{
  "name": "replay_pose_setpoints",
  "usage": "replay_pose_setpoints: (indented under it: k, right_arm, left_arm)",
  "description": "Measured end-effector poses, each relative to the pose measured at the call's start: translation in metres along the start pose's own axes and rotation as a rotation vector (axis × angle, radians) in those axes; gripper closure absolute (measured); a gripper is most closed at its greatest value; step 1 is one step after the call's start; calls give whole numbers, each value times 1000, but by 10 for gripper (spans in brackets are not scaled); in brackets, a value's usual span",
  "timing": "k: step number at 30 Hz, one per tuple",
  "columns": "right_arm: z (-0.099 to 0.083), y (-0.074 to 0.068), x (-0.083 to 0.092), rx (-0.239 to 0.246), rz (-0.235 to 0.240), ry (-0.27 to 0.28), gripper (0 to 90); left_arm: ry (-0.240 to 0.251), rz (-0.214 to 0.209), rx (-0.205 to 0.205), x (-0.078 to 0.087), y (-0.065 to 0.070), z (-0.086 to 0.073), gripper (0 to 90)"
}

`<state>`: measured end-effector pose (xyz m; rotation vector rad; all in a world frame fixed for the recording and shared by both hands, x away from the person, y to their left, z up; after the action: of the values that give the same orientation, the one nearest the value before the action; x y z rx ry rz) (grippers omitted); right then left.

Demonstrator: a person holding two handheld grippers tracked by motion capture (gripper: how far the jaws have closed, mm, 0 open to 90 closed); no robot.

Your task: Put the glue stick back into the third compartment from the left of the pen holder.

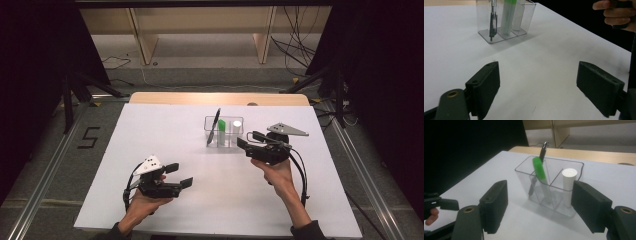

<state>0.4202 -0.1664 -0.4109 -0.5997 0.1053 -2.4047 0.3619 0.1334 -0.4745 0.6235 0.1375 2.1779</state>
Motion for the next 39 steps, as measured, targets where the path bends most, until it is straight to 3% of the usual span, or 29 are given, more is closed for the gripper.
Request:
replay_pose_setpoints:
  k: [12, 20, 32, 39]
  right_arm:
    - [-21, -12, 19, 62, 23, -1, 273]
    - [-31, -14, 27, 78, 35, 7, 262]
    - [-53, -23, 42, 151, 32, -7, 247]
    - [-64, -24, 53, 162, 32, -1, 237]
  left_arm:
    - [-9, 4, 0, 0, 0, -1, 186]
    - [-10, 3, -1, 1, 0, -1, 186]
    - [-9, -2, -6, 2, 1, -1, 186]
    - [-6, -10, -10, 3, 2, -1, 185]
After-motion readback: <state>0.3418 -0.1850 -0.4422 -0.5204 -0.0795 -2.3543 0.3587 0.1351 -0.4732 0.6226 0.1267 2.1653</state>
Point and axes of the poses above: each handheld gripper's, and its own axes: x roughly backward along the jaws, z roughly out of its top, y roughly to its right, the point moved 4 cm from there along -x, roughly forward along the jaws, and after that the axes turned 2 degrees about x, right-handed, at the moved point
